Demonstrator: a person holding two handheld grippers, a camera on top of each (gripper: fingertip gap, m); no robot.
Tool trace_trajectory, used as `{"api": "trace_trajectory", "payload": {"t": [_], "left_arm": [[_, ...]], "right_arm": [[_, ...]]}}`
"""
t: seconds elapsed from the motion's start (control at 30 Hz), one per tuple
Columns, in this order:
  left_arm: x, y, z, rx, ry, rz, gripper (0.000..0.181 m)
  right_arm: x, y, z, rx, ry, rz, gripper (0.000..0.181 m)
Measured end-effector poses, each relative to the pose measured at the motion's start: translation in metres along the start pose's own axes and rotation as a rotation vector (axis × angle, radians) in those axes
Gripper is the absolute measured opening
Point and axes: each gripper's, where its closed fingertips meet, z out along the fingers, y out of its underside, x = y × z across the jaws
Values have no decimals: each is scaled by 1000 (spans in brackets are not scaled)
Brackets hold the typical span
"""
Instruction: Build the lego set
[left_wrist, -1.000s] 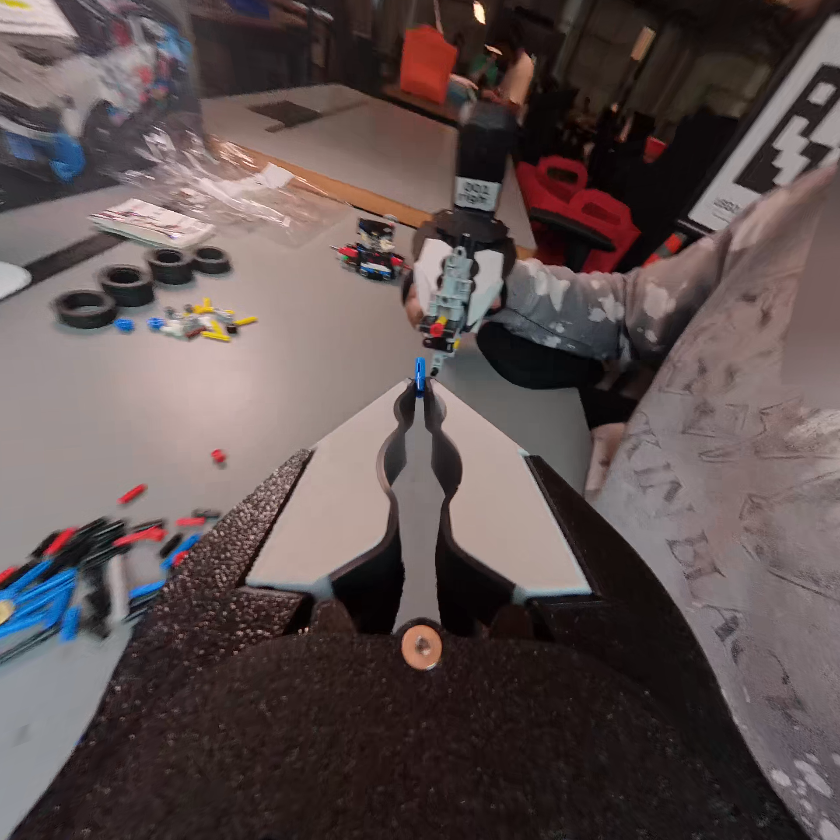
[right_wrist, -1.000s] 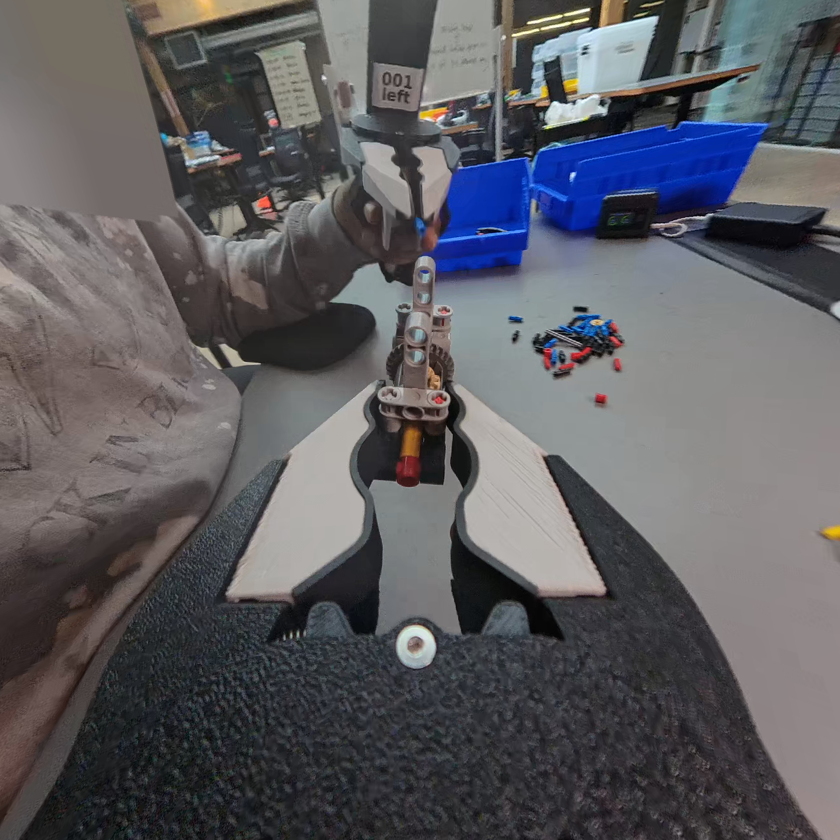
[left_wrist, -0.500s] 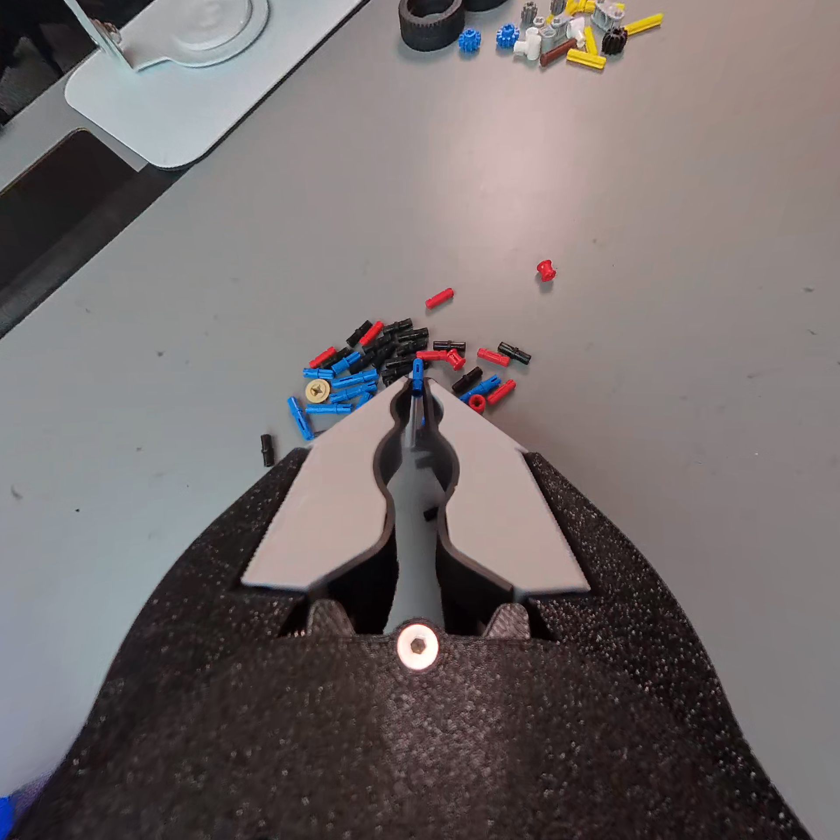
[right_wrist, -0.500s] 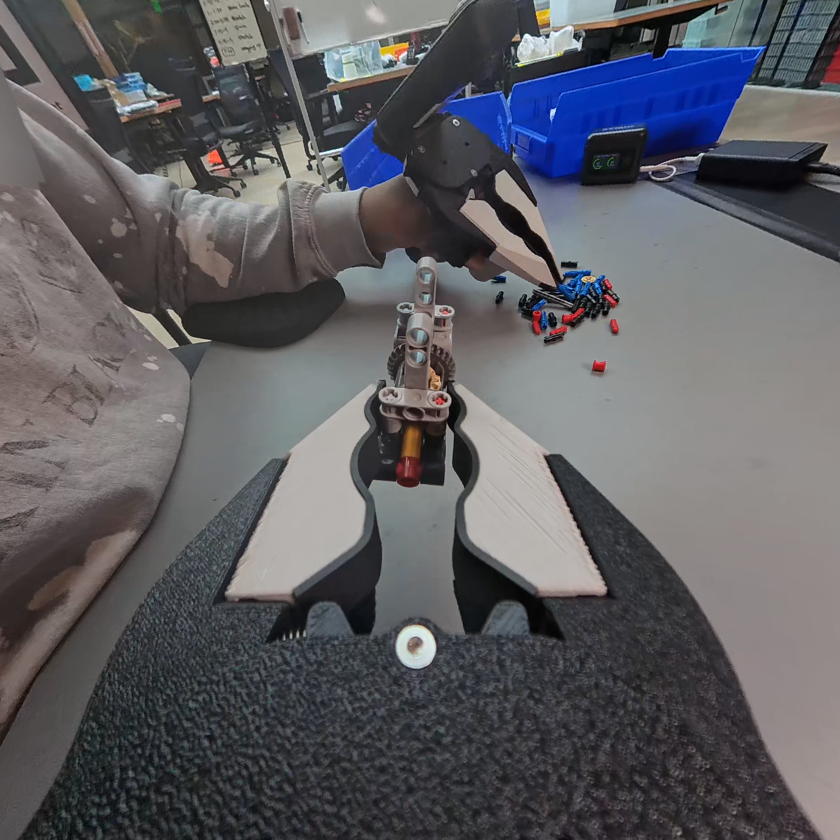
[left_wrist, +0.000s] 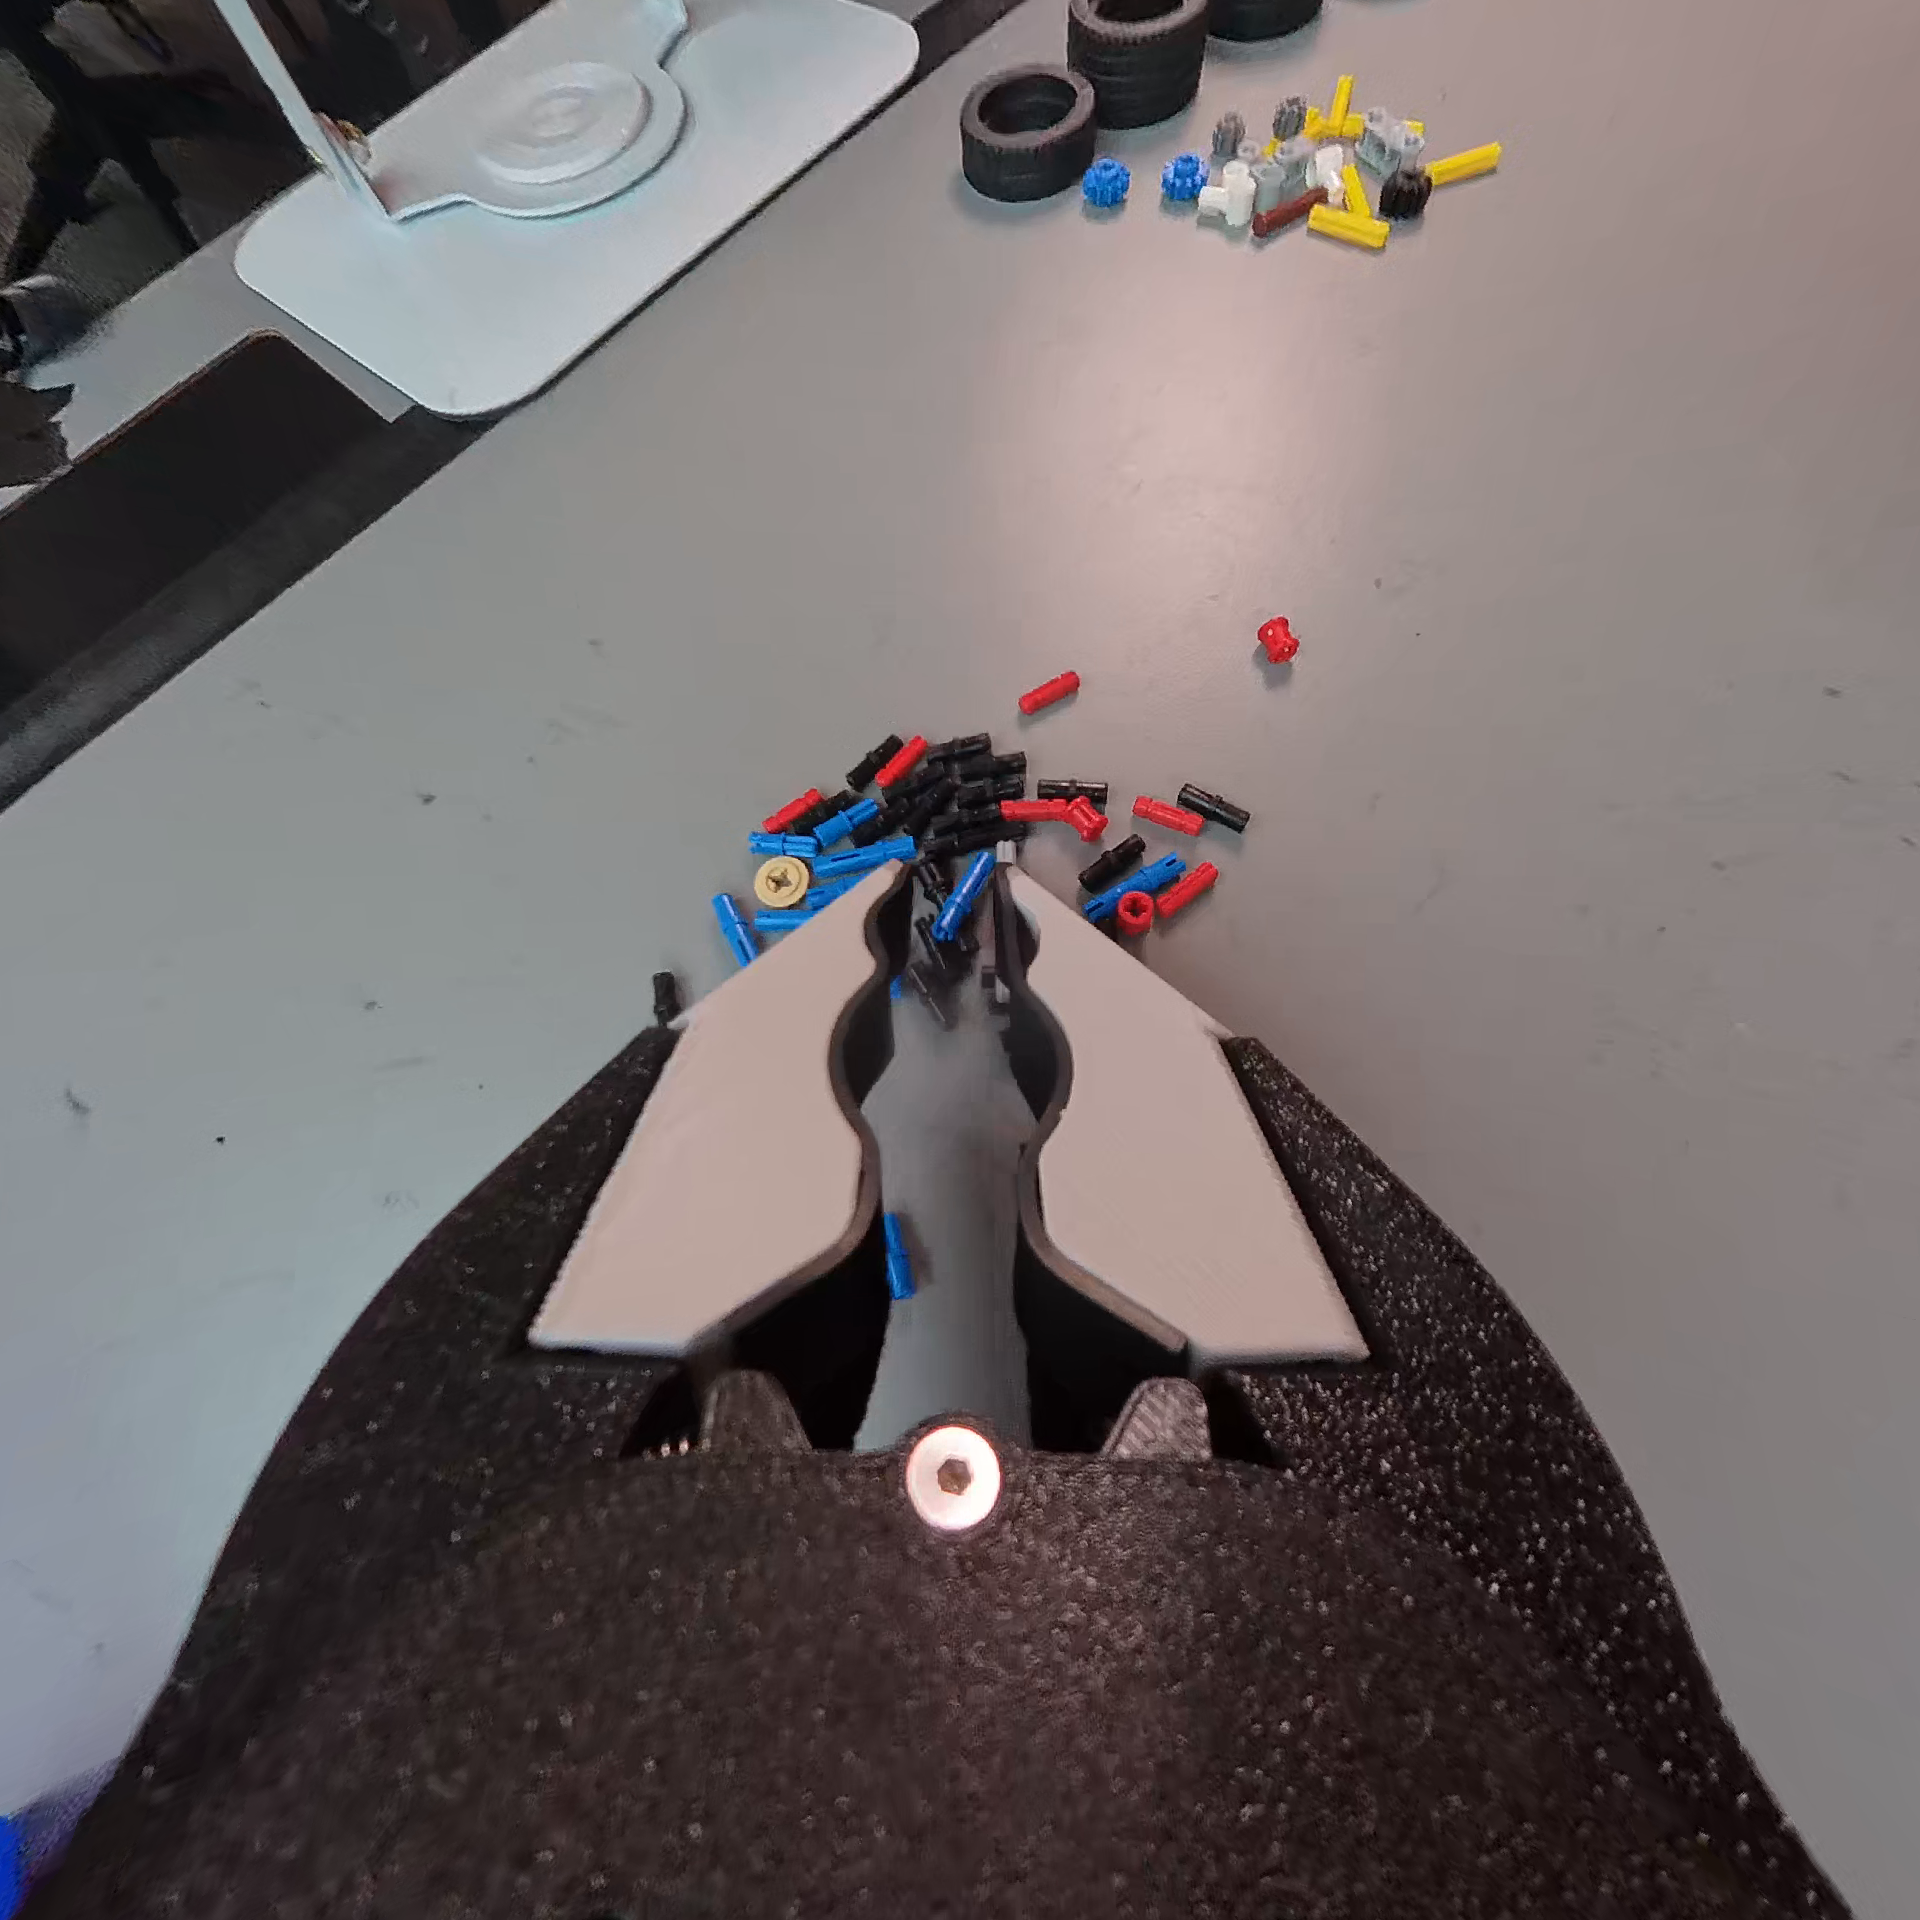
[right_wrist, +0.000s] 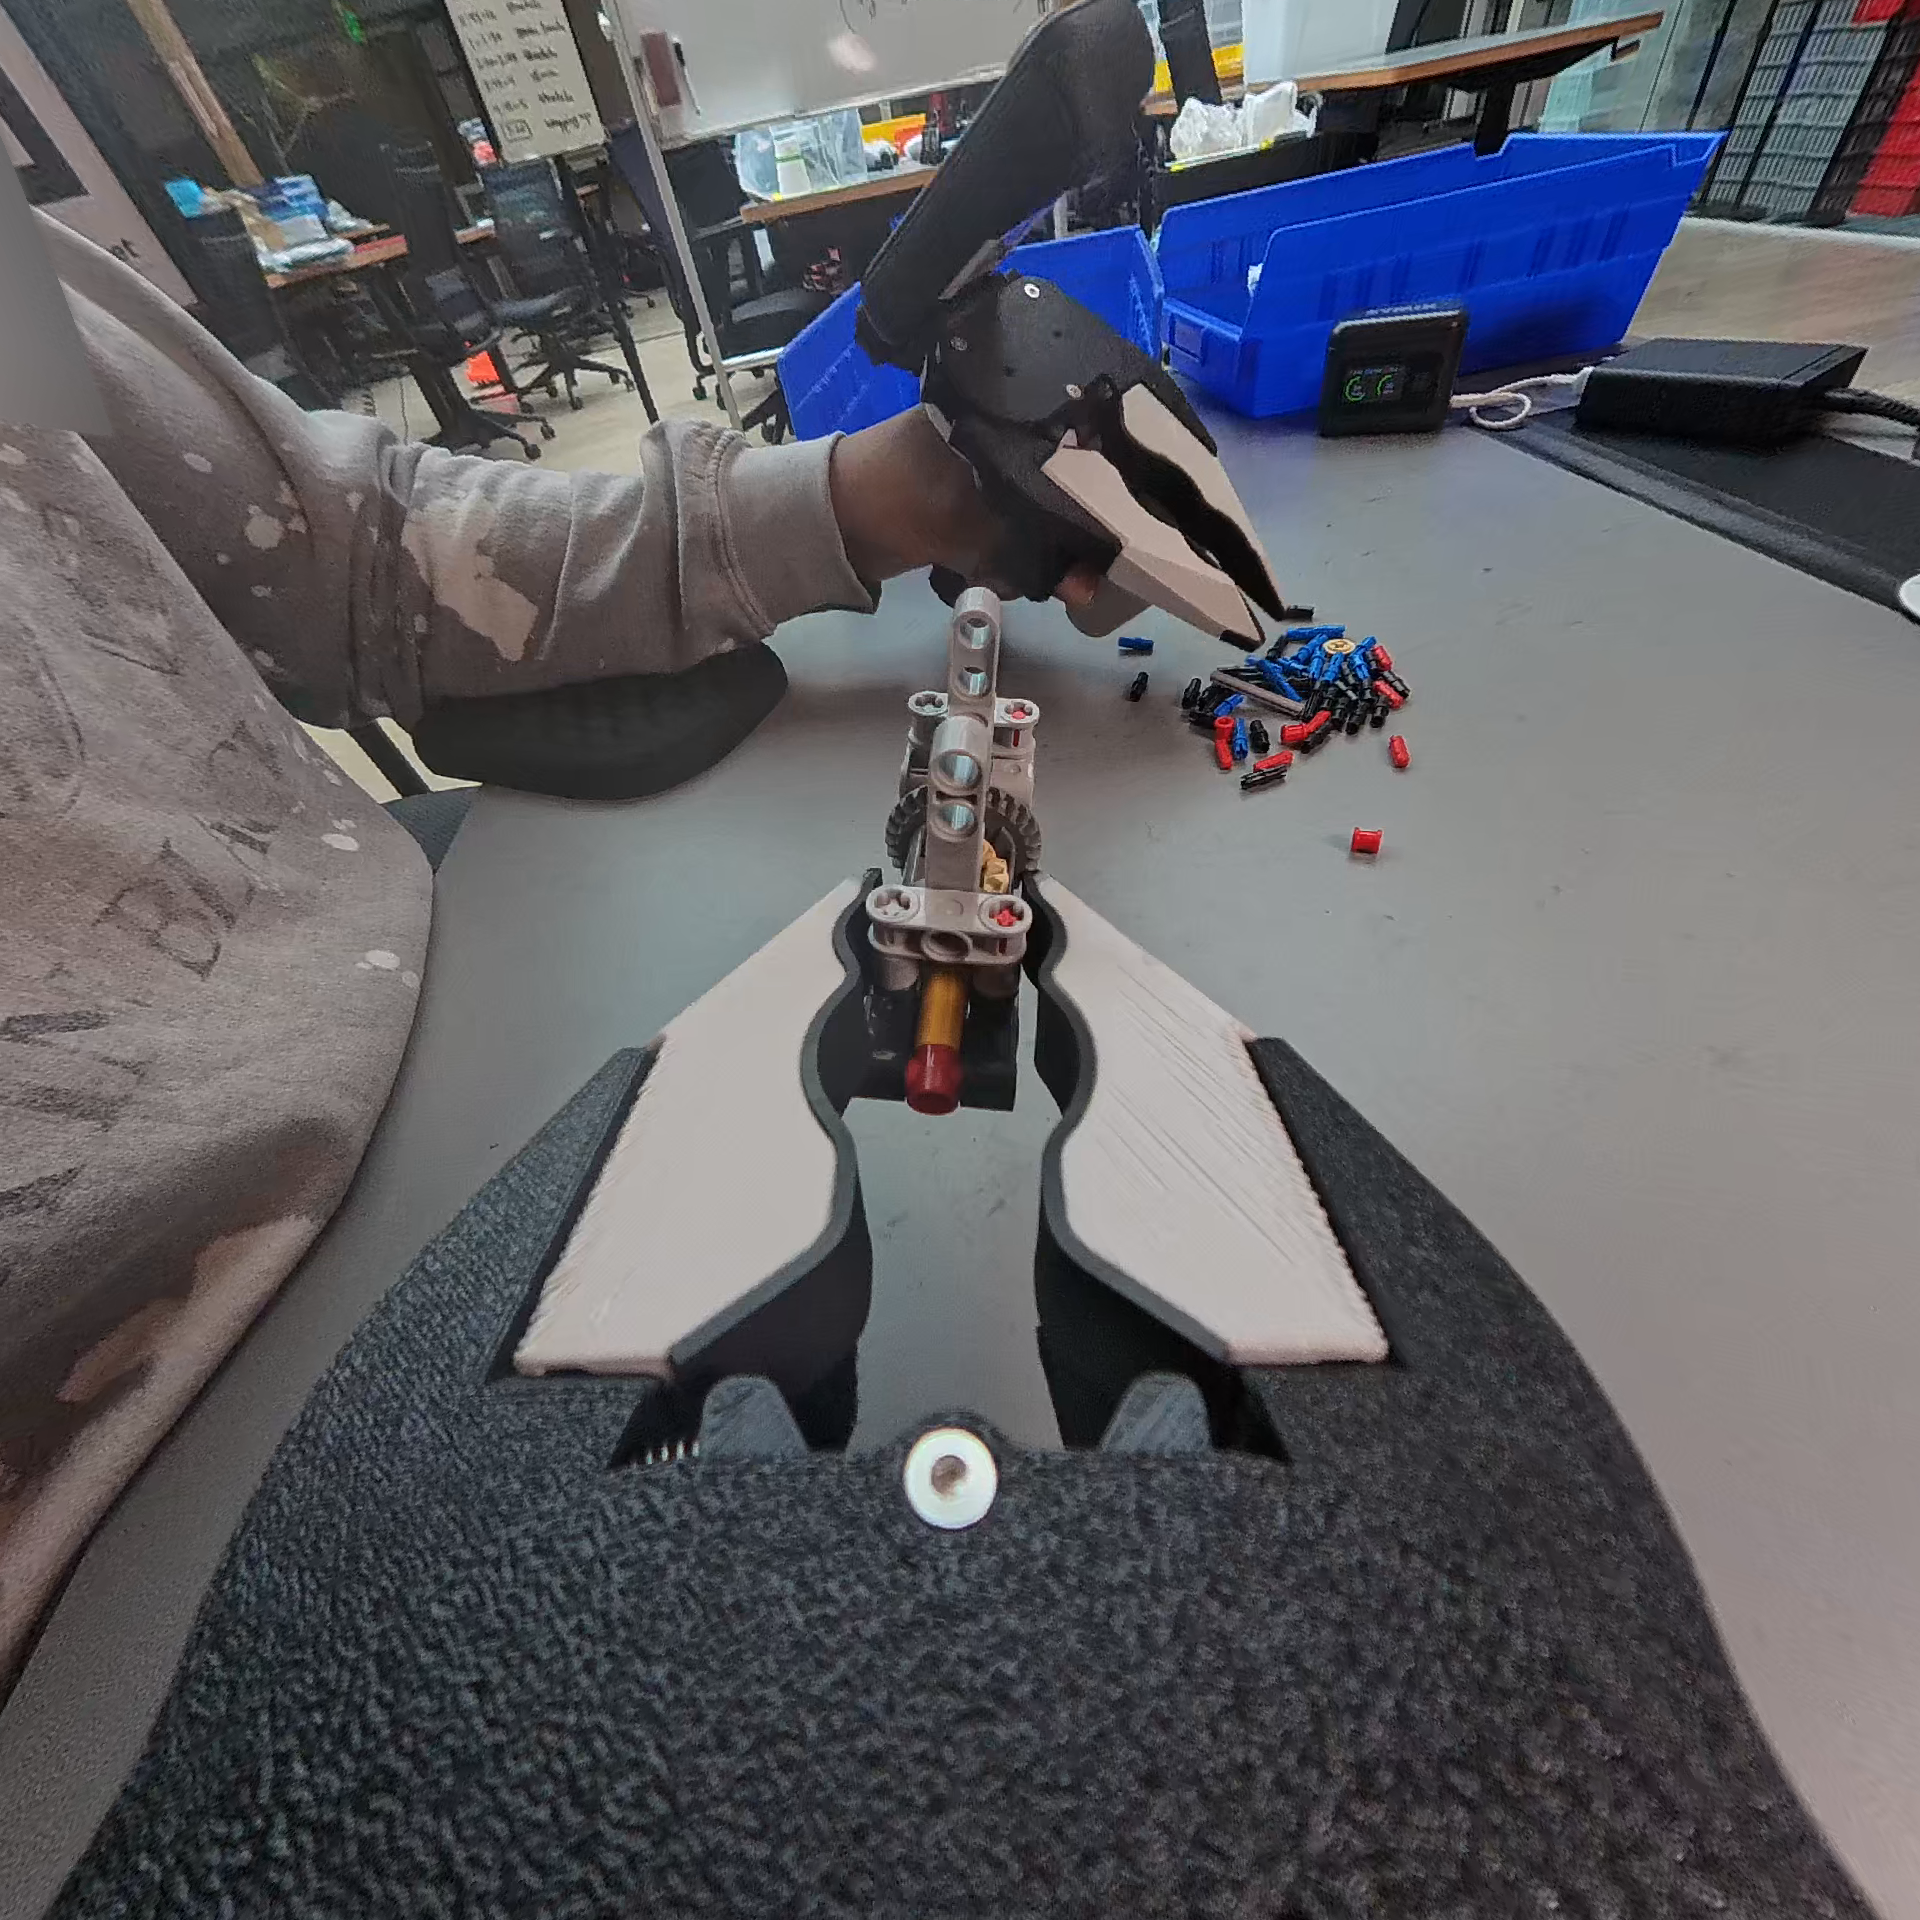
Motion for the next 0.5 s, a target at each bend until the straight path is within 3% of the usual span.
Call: {"api": "trace_trajectory", "payload": {"t": [0.23, 0.37, 0.5], "left_arm": [[-18, -40, -42, 299, 82, -275, 28], [20, -60, -61, 409, 314, -291, 30], [67, -68, -66, 410, 476, -207, 29]], "right_arm": [[1, -1, 1, 8, 7, 4, 25], [3, -4, 2, 26, 34, -13, 25], [3, -8, 5, 50, 56, -45, 25]]}}
